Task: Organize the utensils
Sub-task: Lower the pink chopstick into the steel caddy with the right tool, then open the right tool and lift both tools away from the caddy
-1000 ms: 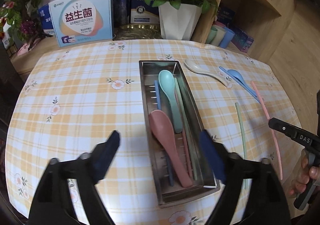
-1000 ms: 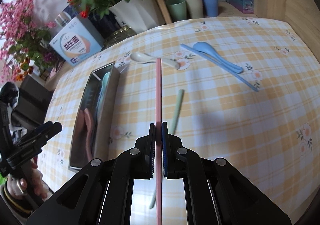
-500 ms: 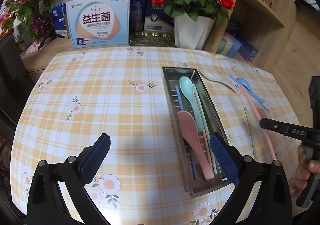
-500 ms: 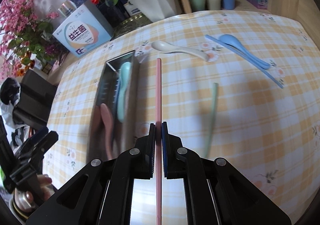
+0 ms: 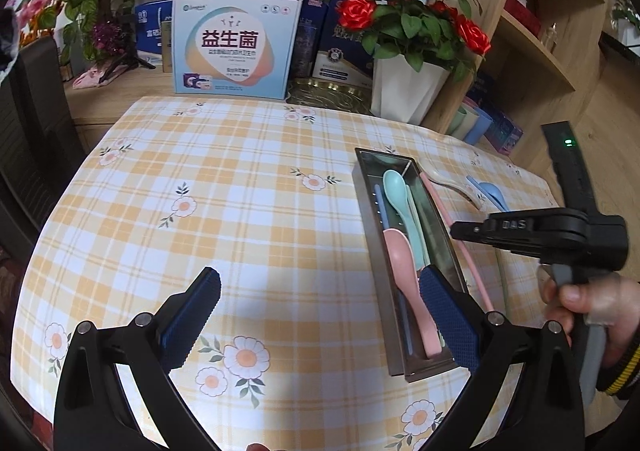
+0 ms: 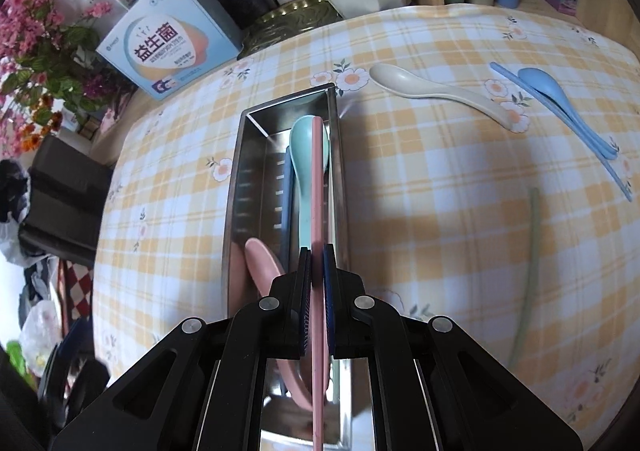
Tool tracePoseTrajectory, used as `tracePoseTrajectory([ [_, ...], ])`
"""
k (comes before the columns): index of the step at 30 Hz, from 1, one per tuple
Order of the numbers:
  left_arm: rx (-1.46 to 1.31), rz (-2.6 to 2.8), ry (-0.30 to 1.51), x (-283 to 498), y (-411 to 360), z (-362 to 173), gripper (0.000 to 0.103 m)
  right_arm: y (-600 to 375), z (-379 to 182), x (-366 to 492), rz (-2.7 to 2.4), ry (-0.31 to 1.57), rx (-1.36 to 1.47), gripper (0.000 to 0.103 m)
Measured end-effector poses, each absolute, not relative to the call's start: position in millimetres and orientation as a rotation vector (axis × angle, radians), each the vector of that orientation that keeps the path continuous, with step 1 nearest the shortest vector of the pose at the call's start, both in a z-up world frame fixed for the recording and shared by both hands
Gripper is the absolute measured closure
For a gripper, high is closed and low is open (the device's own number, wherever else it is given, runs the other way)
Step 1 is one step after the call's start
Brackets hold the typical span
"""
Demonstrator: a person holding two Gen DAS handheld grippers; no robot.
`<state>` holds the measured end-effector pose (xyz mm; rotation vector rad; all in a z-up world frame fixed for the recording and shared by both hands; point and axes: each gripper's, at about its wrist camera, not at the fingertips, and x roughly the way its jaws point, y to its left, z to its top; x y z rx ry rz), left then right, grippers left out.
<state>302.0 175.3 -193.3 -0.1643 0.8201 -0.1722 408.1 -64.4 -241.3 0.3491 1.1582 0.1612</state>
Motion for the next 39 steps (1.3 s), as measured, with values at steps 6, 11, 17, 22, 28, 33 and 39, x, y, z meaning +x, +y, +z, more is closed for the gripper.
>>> tracePoseTrajectory([
  [6, -0.181, -0.16, 0.818, 301, 183, -193, 0.006, -59, -254, 419, 0.115, 1.19, 0.349, 0.097],
  [11, -0.181, -0.161, 0.825, 302, 182, -195, 0.006, -59, -259, 420, 0.113, 1.198, 0.343, 0.097],
  [17, -0.177, -0.184, 0.829, 302, 174, -194, 0.006, -59, -257, 420, 0.138, 1.202, 0.355, 0.095],
  [22, -0.167, -0.194, 0.83, 305, 166, -189, 0.006, -66, -248, 413, 0.156, 1.178, 0.386, 0.095],
  [28, -0.141, -0.201, 0.826, 304, 148, -178, 0.006, -89, -223, 394, 0.175, 1.072, 0.34, 0.095],
  [33, -0.149, -0.214, 0.839, 301, 132, -171, 0.006, -114, -204, 369, 0.23, 0.966, 0.244, 0.053],
  [39, -0.153, -0.216, 0.849, 298, 104, -160, 0.006, -162, -174, 336, 0.246, 0.809, 0.192, 0.014],
])
